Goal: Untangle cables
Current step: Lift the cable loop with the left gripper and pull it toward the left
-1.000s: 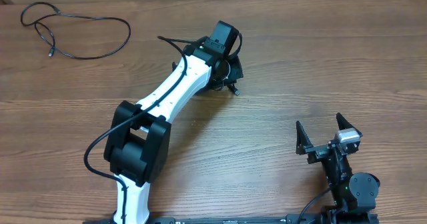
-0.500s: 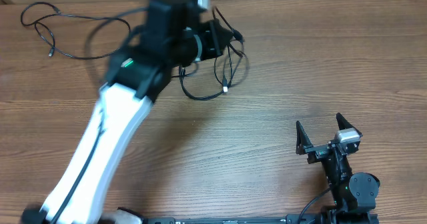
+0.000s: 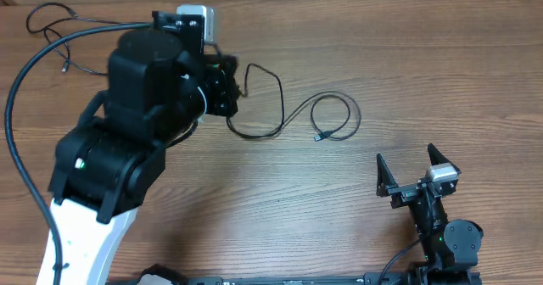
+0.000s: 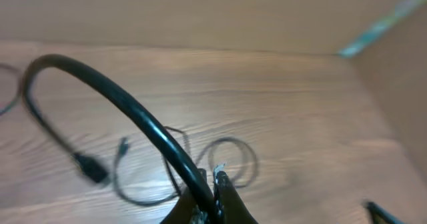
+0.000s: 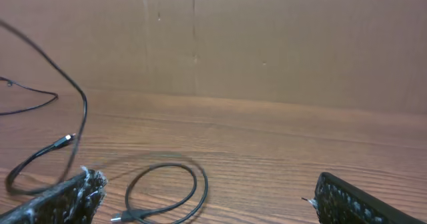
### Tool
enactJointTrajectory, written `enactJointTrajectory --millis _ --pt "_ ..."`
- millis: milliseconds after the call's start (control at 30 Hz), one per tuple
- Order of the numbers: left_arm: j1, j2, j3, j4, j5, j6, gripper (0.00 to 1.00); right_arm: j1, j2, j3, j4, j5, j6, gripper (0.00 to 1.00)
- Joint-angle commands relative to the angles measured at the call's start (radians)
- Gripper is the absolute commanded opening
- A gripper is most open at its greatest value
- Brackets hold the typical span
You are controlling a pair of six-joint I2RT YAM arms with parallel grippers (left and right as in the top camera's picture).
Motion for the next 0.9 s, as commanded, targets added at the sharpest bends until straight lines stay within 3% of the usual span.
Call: enactJointTrajectory --millis 0,267,433,633,867 --pt "0.000 0.000 0.007 0.023 -0.136 -0.045 0.04 0.003 -0.008 -0.010 0.005 0.007 -0.001 1.00" --pt "0.000 -0.134 0.007 0.228 -0.129 -0.052 0.04 0.003 -0.008 -0.010 0.005 0.007 -0.001 1.00" --pt "0.000 -0.266 0.007 0.270 -0.176 -0.051 0.04 0.003 -0.008 -0.010 0.005 0.007 -0.001 1.00" --pt "0.000 -0.369 0.007 0.121 -0.268 -0.051 0.04 0.003 -0.008 -0.010 0.005 0.007 -0.001 1.00" --pt "0.000 -0.345 0.005 -0.104 -0.339 -0.058 0.04 0.003 -0.008 -0.010 0.004 0.006 -0.001 1.00"
